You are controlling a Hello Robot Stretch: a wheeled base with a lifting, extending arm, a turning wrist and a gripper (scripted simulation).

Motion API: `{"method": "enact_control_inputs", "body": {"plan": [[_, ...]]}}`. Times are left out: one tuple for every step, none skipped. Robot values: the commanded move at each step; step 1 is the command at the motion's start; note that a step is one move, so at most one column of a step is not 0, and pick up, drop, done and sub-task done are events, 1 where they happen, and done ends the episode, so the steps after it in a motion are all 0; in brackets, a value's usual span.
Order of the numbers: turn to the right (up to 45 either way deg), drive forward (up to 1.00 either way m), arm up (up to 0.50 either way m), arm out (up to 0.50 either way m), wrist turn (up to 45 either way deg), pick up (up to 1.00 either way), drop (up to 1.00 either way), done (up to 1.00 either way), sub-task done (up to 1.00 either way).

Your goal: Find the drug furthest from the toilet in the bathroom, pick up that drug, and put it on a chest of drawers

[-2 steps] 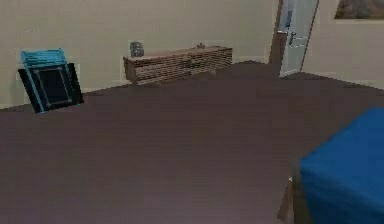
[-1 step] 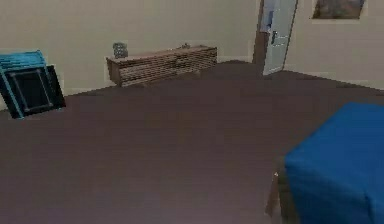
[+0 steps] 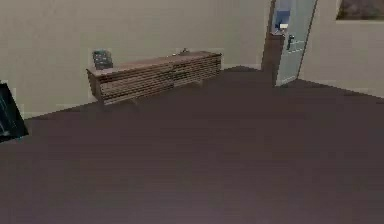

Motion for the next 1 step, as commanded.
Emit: {"method": "enact_control_inputs", "body": {"plan": [[15.0,0.00,0.00,0.00,0.0,0.00,0.00,0.00,0.00]]}}
